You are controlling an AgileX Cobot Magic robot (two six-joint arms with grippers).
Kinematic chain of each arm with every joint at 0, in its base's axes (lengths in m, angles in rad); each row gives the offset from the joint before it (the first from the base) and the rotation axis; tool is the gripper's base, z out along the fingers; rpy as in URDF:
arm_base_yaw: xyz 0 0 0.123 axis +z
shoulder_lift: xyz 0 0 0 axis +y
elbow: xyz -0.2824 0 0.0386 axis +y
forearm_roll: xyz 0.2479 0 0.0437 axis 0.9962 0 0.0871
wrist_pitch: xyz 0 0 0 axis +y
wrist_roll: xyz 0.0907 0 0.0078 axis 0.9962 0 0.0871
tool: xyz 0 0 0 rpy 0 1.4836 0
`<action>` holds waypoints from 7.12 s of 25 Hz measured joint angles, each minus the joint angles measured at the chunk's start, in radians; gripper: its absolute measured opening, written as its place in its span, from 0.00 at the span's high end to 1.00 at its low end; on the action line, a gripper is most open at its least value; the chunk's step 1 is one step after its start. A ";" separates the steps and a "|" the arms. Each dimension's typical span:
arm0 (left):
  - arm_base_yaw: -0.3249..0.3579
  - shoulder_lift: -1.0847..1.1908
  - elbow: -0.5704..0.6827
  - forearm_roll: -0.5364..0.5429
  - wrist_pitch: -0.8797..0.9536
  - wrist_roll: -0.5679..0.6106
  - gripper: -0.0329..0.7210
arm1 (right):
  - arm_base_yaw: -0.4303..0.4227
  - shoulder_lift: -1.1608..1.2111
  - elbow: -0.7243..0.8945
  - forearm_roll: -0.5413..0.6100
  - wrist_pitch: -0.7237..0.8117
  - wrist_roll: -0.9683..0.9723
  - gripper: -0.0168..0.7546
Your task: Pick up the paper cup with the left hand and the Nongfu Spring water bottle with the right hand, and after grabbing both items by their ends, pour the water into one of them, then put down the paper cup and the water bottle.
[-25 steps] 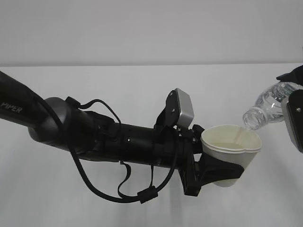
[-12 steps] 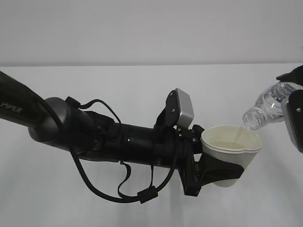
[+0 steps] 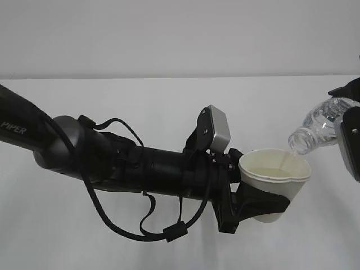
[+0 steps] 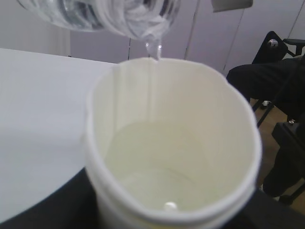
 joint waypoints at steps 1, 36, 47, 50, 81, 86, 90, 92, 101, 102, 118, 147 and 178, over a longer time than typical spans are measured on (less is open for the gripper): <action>0.000 0.000 0.000 0.000 0.000 0.000 0.41 | 0.000 0.000 0.000 0.000 0.000 0.000 0.45; 0.000 0.000 0.000 0.000 0.000 0.000 0.41 | 0.000 0.000 0.000 0.000 0.000 0.000 0.45; 0.000 0.000 0.000 0.002 0.000 0.000 0.41 | 0.000 0.000 0.000 0.000 0.000 -0.006 0.45; 0.000 0.000 0.000 0.002 0.000 -0.002 0.41 | 0.000 0.000 0.000 0.000 0.000 -0.008 0.45; 0.000 0.000 0.000 0.002 0.000 -0.008 0.41 | 0.000 0.000 0.000 0.000 0.000 -0.025 0.45; 0.000 0.000 0.000 0.002 0.000 -0.012 0.41 | 0.000 0.000 0.000 0.000 0.000 -0.031 0.45; 0.000 0.000 0.000 0.002 0.000 -0.012 0.41 | 0.000 0.000 0.000 0.000 0.000 -0.033 0.45; 0.000 0.000 0.000 0.002 0.000 -0.012 0.41 | 0.000 0.000 0.000 0.000 0.000 -0.035 0.45; 0.000 0.000 0.000 0.005 0.000 -0.012 0.41 | 0.000 0.000 0.000 0.000 0.000 -0.035 0.45; 0.000 0.000 0.000 0.005 0.000 -0.012 0.41 | 0.000 0.000 0.000 0.000 0.000 -0.035 0.45; 0.000 0.000 0.000 0.011 0.000 -0.014 0.41 | 0.000 0.000 0.000 -0.002 -0.002 -0.008 0.45; 0.000 0.000 -0.011 -0.036 0.029 -0.001 0.41 | 0.000 0.000 0.000 -0.002 -0.013 0.228 0.45; 0.004 0.000 -0.011 -0.039 0.035 0.002 0.41 | 0.000 0.000 0.000 -0.002 -0.033 0.527 0.45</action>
